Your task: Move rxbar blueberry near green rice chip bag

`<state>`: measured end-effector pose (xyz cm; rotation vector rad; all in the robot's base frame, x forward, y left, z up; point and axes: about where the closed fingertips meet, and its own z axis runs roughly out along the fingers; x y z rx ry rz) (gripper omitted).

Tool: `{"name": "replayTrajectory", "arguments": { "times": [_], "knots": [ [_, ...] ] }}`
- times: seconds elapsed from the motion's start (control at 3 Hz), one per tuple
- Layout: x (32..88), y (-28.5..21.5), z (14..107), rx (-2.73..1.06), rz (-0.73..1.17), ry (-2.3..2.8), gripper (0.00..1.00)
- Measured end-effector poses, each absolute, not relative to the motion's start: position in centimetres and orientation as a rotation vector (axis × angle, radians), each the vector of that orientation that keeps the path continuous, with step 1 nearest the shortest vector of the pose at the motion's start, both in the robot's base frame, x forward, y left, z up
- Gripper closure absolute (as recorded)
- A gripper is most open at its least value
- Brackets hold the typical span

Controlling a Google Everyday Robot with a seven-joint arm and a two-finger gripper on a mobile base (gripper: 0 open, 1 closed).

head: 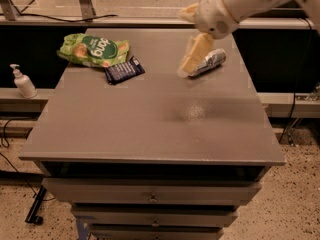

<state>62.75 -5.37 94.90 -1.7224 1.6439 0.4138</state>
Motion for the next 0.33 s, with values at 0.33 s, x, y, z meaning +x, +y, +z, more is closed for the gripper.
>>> {"name": "replayTrajectory", "arguments": {
  "times": [0.33],
  "knots": [
    [61.65, -10.32, 95.28, -1.628, 0.408, 1.698, 0.0]
  ]
}}
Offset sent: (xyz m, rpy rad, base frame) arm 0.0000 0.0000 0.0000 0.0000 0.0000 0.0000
